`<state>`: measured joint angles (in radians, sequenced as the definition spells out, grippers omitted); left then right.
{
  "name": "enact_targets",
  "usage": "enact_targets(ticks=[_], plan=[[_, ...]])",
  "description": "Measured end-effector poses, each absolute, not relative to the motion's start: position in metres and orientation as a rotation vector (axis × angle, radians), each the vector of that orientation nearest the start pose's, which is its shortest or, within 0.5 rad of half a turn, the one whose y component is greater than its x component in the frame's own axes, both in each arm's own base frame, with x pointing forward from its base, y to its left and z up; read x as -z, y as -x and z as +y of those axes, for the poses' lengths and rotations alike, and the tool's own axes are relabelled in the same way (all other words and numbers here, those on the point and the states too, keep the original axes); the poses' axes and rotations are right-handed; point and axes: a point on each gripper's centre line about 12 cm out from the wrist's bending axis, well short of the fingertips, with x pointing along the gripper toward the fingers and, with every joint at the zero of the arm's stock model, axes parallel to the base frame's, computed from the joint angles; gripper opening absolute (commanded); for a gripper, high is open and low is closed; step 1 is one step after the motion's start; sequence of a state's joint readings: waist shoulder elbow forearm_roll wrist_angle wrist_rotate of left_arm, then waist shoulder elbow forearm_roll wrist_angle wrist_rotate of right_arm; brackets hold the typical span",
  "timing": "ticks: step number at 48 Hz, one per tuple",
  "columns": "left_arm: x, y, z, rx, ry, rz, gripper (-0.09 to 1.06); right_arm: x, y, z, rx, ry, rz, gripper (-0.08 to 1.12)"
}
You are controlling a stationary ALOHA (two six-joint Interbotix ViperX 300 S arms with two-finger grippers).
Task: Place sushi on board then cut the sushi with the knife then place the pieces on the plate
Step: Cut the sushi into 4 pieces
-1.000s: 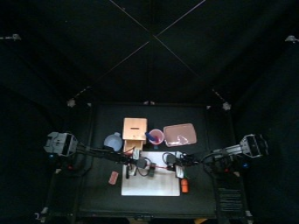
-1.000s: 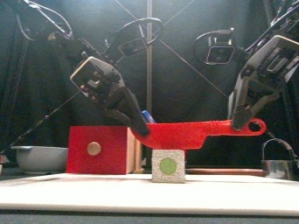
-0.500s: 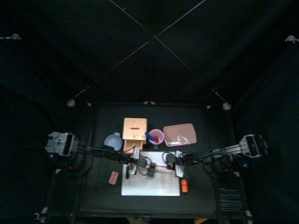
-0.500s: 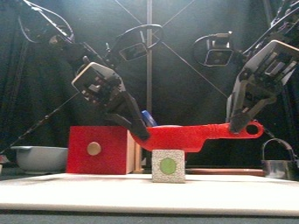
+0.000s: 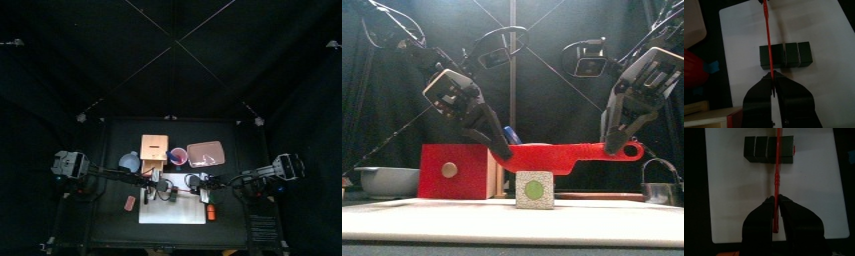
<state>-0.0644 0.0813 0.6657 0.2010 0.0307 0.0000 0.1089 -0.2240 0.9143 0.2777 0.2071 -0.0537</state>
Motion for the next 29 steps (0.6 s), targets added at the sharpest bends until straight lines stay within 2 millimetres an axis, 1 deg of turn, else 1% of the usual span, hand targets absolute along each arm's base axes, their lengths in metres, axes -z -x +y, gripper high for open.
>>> enact_targets(ticks=[9,17,22,29], plan=[[-0.135,-0.387,-0.024,0.133,-0.217,0.767,0.38,-0.151,-0.295,0.039,-0.058,-0.179,0.902,0.48],[-0.134,-0.387,-0.024,0.132,-0.215,0.771,0.38,-0.147,-0.296,0.039,-0.057,-0.175,0.914,0.48],[-0.127,-0.387,-0.025,0.132,-0.207,0.789,0.38,-0.138,-0.297,0.04,-0.054,-0.174,0.943,0.48],[-0.122,-0.387,-0.025,0.13,-0.198,0.802,0.38,-0.136,-0.298,0.04,-0.054,-0.172,0.951,0.48]])
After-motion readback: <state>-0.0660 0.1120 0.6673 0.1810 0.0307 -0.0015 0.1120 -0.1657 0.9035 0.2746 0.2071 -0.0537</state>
